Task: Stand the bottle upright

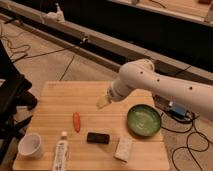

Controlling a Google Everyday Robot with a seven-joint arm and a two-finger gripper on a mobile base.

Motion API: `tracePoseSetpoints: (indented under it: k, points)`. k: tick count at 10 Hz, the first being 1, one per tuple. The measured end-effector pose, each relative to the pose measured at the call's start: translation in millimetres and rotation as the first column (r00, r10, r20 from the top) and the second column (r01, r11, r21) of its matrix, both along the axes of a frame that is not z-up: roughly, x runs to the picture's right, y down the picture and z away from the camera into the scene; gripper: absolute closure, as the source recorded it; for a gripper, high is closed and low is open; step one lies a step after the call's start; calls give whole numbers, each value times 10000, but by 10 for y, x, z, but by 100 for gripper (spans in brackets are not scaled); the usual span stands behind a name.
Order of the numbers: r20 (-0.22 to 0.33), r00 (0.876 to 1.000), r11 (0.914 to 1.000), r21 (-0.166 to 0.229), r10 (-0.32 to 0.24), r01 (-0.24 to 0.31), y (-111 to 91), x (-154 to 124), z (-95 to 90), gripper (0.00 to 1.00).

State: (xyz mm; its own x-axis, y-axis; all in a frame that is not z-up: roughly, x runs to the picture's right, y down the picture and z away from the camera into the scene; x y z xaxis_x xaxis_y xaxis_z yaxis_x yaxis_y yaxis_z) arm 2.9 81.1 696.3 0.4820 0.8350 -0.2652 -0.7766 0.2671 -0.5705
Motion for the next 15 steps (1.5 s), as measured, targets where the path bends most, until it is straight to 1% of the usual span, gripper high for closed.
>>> tracePoseSetpoints:
  k: [2, 3, 5, 6, 12, 13, 14, 15]
  points:
    - [308, 9978, 9979, -247, -591, 599, 224, -265, 38, 34]
    - [407, 9947, 9949, -334, -940, 954, 320, -408, 60, 34]
    - [666, 9845, 9857, -360, -1620, 1646, 504, -694, 36, 34]
    - [747, 9812, 9829, -336, -1780, 1808, 547, -761, 19, 34]
    - [728, 9820, 9836, -336, -1743, 1771, 534, -753, 24, 34]
    - [653, 9871, 9877, -458, -1465, 1496, 508, -754, 48, 34]
    - [590, 9946, 9930, -765, -857, 901, 488, -789, 93, 34]
    - [579, 9979, 9932, -1108, -306, 368, 489, -866, 136, 34]
